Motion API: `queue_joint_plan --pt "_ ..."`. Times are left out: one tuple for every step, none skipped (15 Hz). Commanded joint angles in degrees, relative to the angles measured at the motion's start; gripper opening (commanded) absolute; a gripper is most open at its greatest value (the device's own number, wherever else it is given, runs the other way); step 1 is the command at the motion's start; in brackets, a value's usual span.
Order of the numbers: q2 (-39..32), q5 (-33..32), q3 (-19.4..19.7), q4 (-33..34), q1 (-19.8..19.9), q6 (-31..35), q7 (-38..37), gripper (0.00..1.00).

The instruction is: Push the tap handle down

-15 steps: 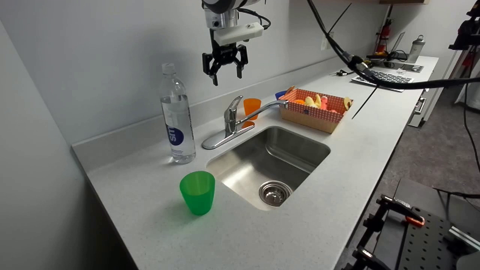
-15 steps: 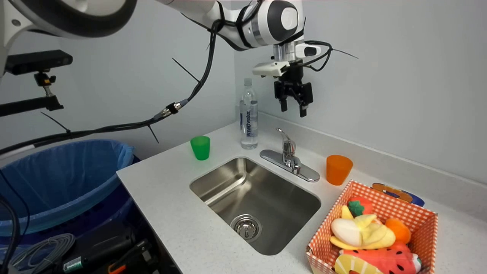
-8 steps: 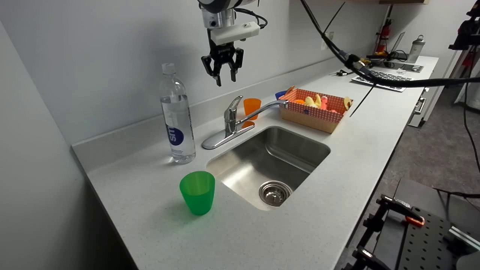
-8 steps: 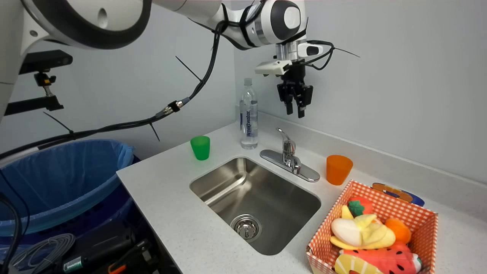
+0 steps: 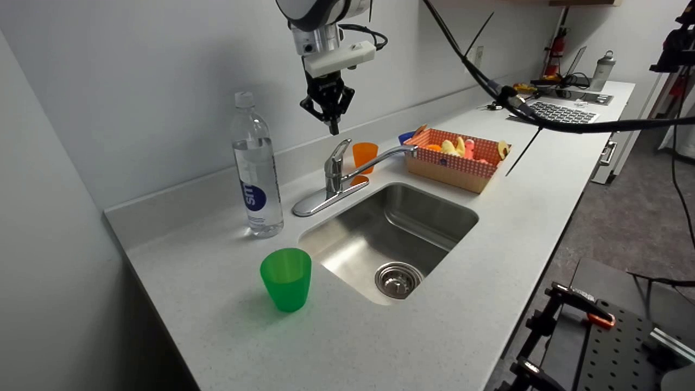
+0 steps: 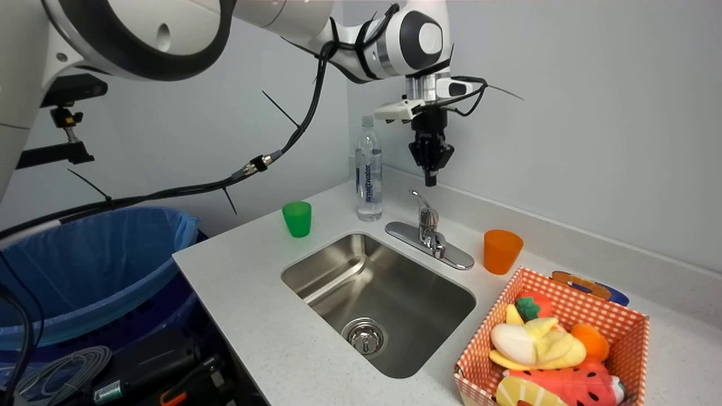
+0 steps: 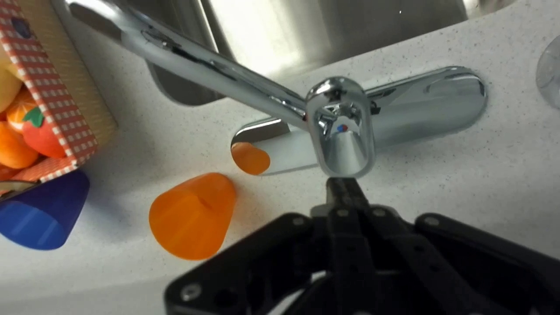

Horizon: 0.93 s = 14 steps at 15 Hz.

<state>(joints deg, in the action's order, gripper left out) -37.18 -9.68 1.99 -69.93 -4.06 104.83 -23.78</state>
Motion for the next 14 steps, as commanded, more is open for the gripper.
queue_joint_plan --pt "-0.21 0.59 1.23 -1.16 -1.34 0.36 -0.94 0.01" --pt "-0.37 0.52 1.38 -2.32 -1.98 1.00 -2.06 0.01" --pt "-0.47 0.44 1.50 -2.97 -2.49 1.36 -2.79 0.01" --pt "-0.47 0.39 1.59 -3.24 -2.81 1.54 -3.20 0.01" --pt "-0.46 0.38 1.63 -3.27 -2.89 1.55 -3.32 0.26" --pt "-0.26 0.45 1.60 -3.42 -3.05 1.54 -3.57 0.27" --pt "0.08 0.65 1.44 -3.78 -3.16 1.64 -3.73 0.34" --pt "0.39 0.53 1.50 -4.20 -3.42 1.90 -4.17 0.41" --pt "0.92 0.70 1.36 -4.86 -3.59 2.03 -4.29 0.50" --pt "1.33 0.77 1.32 -5.46 -3.78 2.28 -4.55 0.56" --pt "1.90 0.68 1.30 -6.27 -4.04 2.37 -4.65 0.65" --pt "2.27 0.47 1.35 -6.79 -4.28 2.70 -4.75 0.72" --pt "2.67 0.35 1.44 -7.19 -4.43 3.12 -4.96 0.78" --pt "2.83 0.35 1.51 -7.16 -4.48 3.32 -5.10 0.87"
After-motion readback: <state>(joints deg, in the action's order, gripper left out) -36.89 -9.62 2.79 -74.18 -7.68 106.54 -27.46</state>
